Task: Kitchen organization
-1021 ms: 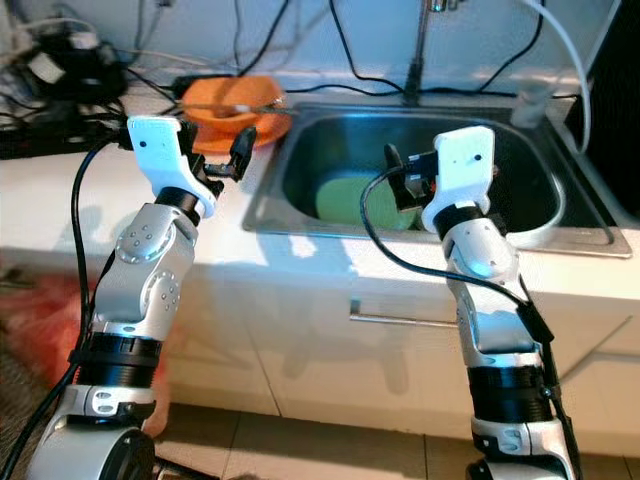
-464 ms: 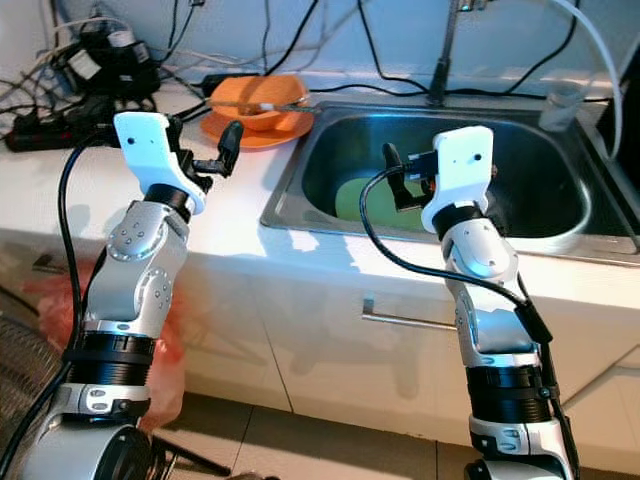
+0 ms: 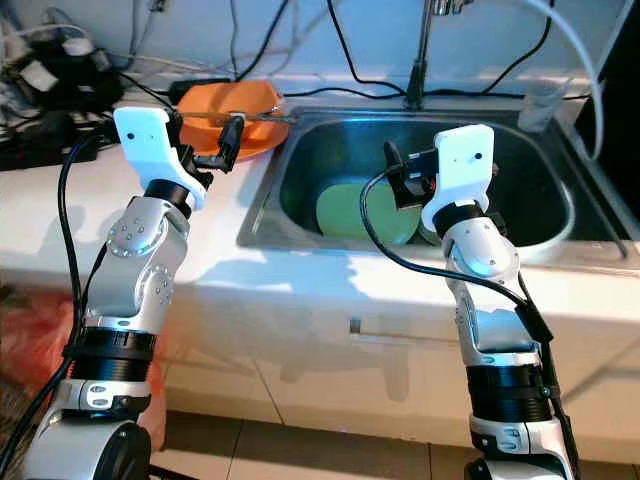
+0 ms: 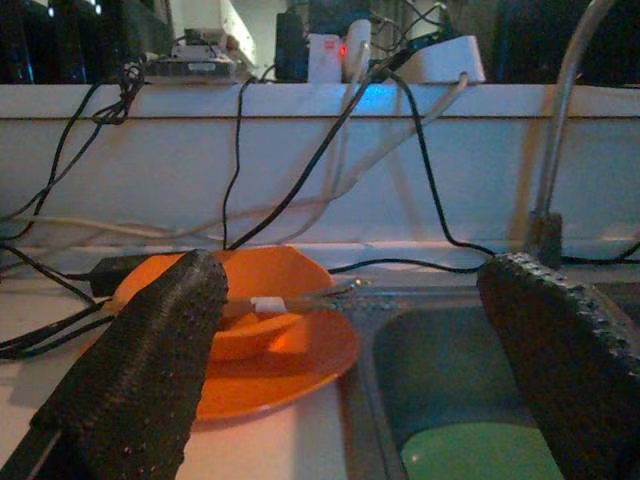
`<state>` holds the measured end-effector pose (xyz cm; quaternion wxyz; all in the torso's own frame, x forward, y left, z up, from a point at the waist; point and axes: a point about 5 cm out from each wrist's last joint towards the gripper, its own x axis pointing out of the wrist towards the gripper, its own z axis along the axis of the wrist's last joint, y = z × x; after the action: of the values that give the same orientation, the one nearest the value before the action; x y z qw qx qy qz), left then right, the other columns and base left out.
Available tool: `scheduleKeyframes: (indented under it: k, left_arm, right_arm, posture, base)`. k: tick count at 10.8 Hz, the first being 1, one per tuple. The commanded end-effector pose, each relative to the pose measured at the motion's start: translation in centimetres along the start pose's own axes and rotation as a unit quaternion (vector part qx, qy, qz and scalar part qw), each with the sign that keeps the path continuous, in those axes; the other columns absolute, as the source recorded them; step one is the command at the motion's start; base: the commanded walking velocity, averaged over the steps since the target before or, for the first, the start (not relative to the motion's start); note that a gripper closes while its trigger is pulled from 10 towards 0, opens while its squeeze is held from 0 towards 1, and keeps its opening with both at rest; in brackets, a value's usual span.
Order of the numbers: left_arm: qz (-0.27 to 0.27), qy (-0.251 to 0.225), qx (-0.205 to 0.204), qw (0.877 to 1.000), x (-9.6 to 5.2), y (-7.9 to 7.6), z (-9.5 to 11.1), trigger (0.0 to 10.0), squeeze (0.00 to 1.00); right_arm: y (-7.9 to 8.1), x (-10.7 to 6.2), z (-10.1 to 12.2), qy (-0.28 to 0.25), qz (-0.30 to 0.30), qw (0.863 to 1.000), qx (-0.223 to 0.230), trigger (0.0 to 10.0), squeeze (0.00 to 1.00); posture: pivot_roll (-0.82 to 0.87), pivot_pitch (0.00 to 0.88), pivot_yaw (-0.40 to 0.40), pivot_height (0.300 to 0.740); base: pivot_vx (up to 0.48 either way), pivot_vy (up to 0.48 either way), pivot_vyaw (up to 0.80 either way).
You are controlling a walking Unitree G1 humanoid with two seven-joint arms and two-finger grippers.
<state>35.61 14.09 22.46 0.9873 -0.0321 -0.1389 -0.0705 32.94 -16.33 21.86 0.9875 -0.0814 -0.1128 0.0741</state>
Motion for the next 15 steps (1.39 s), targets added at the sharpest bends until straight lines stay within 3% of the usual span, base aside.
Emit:
scheduleKeyframes:
  k: [1,5,15]
  left_arm:
    - [0.009,-0.006,0.003,1.000,0.17,0.36,0.30,10.0,0.00]
    - [0.013,-0.003,0.008,1.000,0.09,0.35,0.16,10.0,0.00]
    - [0.009,-0.009,0.006,1.000,0.16,0.45,0.36,10.0,0.00]
  right_arm:
    - [0.07,0.18,0.40,-0.009,0.004,1.000,-0.003,10.0,0.62]
    - [0.06,0.18,0.29,-0.006,0.005,1.000,-0.004,10.0,0.61]
    - [0.20,0.17,0.17,-0.005,0.010,1.000,-0.010,10.0,0.62]
  posture:
    - [-0.08,0.000,0.062,0.740]
    - [-0.08,0.000,0.062,0.740]
    - [-0.08,0.000,0.063,0.740]
  base:
    - [0.345,0.000,0.00]
    - [0.000,0.000,0.00]
    - [0.452,0.000,0.00]
